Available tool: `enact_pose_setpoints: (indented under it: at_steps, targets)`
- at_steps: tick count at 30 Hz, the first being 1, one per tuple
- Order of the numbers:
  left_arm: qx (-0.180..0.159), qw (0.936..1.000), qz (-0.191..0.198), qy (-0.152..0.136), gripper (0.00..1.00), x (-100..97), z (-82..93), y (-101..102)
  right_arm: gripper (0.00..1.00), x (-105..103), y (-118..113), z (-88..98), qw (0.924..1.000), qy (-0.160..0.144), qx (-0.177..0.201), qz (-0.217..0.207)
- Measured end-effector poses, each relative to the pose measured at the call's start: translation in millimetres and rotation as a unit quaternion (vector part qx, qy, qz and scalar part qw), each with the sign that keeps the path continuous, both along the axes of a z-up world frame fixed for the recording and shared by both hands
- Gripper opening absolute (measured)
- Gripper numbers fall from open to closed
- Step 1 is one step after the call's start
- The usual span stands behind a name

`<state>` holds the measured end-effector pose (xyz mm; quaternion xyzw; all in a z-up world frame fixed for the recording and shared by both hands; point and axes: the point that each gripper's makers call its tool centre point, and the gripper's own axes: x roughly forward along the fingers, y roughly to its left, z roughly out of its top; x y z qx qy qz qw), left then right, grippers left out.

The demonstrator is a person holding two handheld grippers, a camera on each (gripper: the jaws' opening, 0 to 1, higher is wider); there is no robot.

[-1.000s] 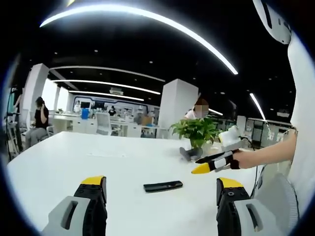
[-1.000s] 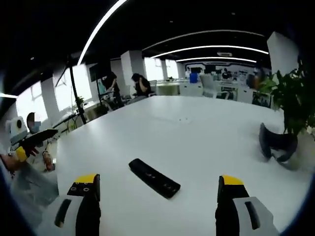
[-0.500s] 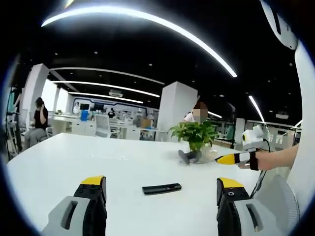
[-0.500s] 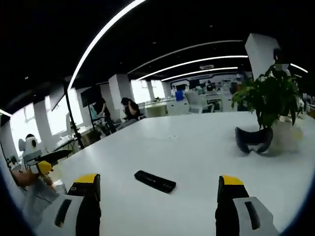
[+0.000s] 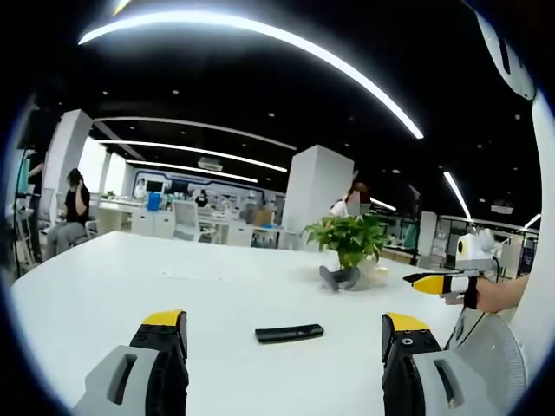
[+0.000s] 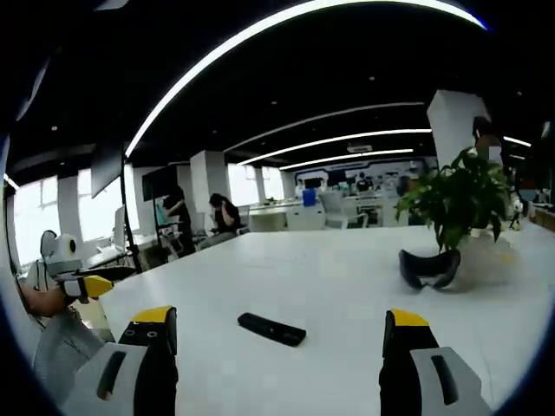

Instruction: Press the specified remote control buttons in sequence, fully releasing each button before pressing the next.

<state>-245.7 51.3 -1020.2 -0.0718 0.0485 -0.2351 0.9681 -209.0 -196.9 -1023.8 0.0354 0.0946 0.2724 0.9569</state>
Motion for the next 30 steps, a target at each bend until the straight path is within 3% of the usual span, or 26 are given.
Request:
enact_pose_setpoints:
  at_steps: [2,5,8,10,12,16,30]
  targets:
    - [0.001,1.0,0.004,0.001,0.96,0.4,-0.5,2,0.99,0,-5,-5.0,0.9999,0.01,-0.012,-0.004]
    - [0.002,1.0,0.008,0.003,0.96,1.1,-1.5,3,0.99,-4,-7,-11.3,0.9995,0.031,0.002,-0.012]
    - [0.009,0.9999,0.008,0.01,0.96,1.7,-5.1,3,0.99,-6,-8,-14.6,0.9995,0.029,0.004,-0.01]
    - [0.012,0.9998,0.007,0.013,0.96,1.9,-6.5,3,0.99,-4,-10,-18.9,0.9988,0.019,-0.045,-0.008]
    - [0.015,0.9998,0.008,0.013,0.96,2.2,-7.2,3,0.99,-1,-13,-19.0,0.9976,0.007,-0.068,-0.01]
    - [0.017,0.9996,0.017,0.016,0.96,3.6,-8.4,6,0.99,0,-16,-25.7,0.9987,0.026,-0.044,-0.006]
    - [0.021,0.9995,0.005,0.025,0.95,2.1,-12.3,0,0.95,0,-22,-35.2,0.9972,0.038,-0.064,-0.011]
